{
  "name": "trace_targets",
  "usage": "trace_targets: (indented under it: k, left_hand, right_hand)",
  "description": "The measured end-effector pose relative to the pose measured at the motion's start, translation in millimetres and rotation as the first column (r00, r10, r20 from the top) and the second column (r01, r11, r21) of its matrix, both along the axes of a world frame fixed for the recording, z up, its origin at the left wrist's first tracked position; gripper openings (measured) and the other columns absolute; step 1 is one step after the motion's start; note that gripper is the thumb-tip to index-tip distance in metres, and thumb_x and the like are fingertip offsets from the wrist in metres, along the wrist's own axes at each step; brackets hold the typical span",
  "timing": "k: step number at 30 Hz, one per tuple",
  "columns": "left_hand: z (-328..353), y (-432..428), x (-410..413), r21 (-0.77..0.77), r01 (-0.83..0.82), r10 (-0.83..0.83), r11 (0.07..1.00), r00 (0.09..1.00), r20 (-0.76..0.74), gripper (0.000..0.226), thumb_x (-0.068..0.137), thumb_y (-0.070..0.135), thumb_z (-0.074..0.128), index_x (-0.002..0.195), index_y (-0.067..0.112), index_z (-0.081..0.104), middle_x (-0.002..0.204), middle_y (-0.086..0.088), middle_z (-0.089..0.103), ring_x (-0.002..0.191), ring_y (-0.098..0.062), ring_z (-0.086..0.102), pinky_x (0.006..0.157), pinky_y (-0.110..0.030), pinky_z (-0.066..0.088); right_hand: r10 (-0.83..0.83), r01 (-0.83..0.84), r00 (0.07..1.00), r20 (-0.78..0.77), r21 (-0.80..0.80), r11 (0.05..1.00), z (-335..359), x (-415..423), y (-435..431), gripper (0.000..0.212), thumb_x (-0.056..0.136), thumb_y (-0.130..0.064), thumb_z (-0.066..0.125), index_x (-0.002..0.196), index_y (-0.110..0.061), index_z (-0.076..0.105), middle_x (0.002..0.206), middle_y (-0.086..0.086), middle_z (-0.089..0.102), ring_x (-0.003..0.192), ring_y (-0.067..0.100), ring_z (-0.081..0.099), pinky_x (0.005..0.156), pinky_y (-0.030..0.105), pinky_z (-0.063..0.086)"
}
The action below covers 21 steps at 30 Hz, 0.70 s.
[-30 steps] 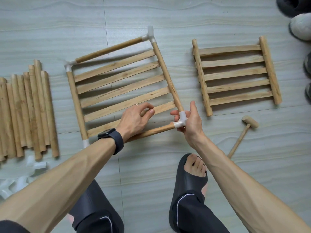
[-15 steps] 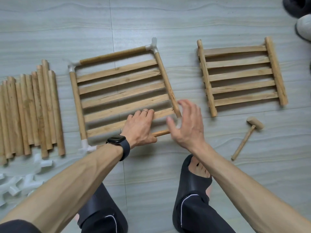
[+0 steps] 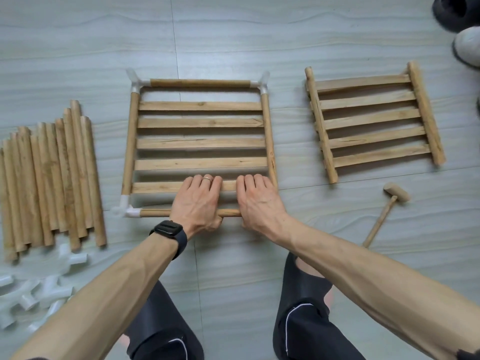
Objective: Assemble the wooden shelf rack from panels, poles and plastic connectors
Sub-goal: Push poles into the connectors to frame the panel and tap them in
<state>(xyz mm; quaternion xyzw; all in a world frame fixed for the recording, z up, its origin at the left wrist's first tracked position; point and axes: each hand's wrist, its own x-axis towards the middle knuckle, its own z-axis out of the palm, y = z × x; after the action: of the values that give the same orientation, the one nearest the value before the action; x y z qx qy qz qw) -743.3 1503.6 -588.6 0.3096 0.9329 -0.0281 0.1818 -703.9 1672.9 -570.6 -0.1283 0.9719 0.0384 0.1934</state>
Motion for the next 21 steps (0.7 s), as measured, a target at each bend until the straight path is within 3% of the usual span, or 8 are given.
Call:
trace_targets:
  k: [5, 12, 17, 21]
  left_hand:
    - [6.6, 6.5, -0.5, 0.042, -0.005, 0.005, 0.999, 1.000, 0.017, 0.050, 0.065, 0.042, 0.062, 0.108, 0.016, 0.055, 0.102, -0.004, 0.064, 0.090, -0.027, 0.057, 0.080, -0.038, 0.041]
    - [8.3, 24.5, -8.1, 0.099, -0.048, 0.046, 0.994, 0.999, 0.019, 0.038, 0.070, 0.037, 0.057, 0.103, 0.017, 0.053, 0.099, -0.004, 0.065, 0.091, -0.029, 0.059, 0.080, -0.038, 0.038]
    - [5.3, 4.5, -13.6, 0.073, 0.003, 0.000, 0.997, 0.999, -0.047, 0.054, 0.070, 0.044, 0.060, 0.116, 0.017, 0.053, 0.105, -0.005, 0.064, 0.094, -0.028, 0.057, 0.084, -0.038, 0.042]
    - [0.2, -42.7, -14.7, -0.013, -0.113, 0.113, 0.993, 0.992, -0.050, 0.055, 0.067, 0.039, 0.062, 0.116, 0.015, 0.054, 0.106, -0.006, 0.062, 0.093, -0.029, 0.055, 0.089, -0.038, 0.042]
  right_hand:
    - [0.049, -0.048, 0.999, -0.022, 0.017, 0.999, 6.4, -0.5, 7.9, 0.034, 0.076, -0.014, 0.037, 0.105, -0.004, 0.053, 0.094, 0.016, 0.060, 0.081, 0.034, 0.055, 0.076, 0.041, 0.043]
    - [0.102, -0.108, 0.993, 0.065, 0.091, 0.990, 16.0, -21.0, 24.3, 0.032, 0.075, -0.023, 0.053, 0.104, -0.010, 0.050, 0.099, 0.012, 0.061, 0.085, 0.033, 0.057, 0.073, 0.039, 0.033]
    - [0.031, -0.032, 0.999, 0.005, 0.080, 0.996, 15.5, -14.7, 17.7, 0.036, 0.077, -0.016, 0.052, 0.112, -0.006, 0.053, 0.104, 0.013, 0.061, 0.091, 0.032, 0.057, 0.082, 0.038, 0.043]
    - [-0.048, 0.052, 0.997, -0.056, 0.086, 0.995, 6.5, 3.6, 18.8, 0.046, 0.089, -0.004, 0.027, 0.129, 0.002, 0.048, 0.121, 0.020, 0.057, 0.110, 0.039, 0.053, 0.110, 0.048, 0.037]
